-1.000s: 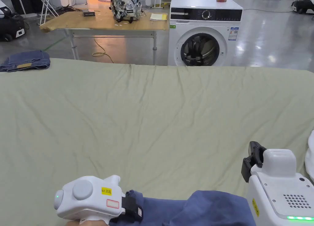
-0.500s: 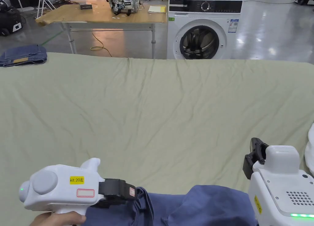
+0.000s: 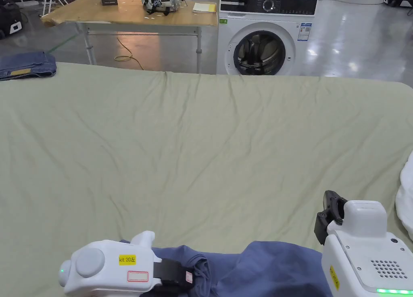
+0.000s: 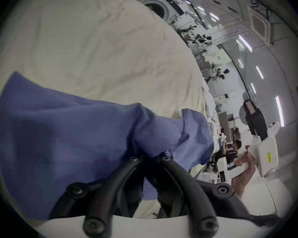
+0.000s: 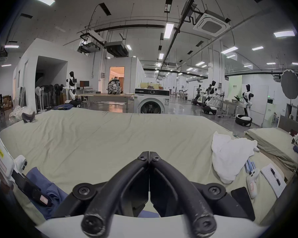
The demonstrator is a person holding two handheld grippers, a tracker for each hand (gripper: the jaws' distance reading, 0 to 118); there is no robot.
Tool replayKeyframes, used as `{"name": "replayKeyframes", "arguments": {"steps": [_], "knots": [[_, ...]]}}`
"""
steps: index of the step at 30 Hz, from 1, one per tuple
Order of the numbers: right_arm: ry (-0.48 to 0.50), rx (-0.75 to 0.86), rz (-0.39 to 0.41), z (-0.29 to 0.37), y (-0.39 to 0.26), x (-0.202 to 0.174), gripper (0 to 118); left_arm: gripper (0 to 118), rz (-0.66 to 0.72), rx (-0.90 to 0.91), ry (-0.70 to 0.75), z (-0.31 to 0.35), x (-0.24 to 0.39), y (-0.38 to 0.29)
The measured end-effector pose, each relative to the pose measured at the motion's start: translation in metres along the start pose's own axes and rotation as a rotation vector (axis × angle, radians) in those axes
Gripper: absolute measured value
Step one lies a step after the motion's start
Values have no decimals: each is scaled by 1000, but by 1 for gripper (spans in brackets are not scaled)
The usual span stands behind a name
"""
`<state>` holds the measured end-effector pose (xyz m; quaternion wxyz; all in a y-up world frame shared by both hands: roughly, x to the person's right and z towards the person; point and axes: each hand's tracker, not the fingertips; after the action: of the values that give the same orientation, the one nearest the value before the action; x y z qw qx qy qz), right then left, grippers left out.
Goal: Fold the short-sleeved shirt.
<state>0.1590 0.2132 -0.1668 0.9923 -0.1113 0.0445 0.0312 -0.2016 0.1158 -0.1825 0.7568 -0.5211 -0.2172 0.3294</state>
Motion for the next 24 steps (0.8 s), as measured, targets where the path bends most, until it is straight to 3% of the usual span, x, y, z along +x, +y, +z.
{"name": "replayKeyframes", "arguments": {"steps": [5, 13, 22, 24], "knots": [[-4, -7, -2, 1, -1, 1, 0, 10, -70, -17, 19, -28, 11, 0], [-3, -7, -8, 1, 0, 0, 0, 10, -72, 8, -23, -38, -9, 14], [7, -4, -5, 2, 1, -2, 0, 10, -114, 4, -121, -12, 10, 8], [9, 0, -3, 3, 2, -2, 0, 17, -118, 49, -126, 10, 5, 10]]}}
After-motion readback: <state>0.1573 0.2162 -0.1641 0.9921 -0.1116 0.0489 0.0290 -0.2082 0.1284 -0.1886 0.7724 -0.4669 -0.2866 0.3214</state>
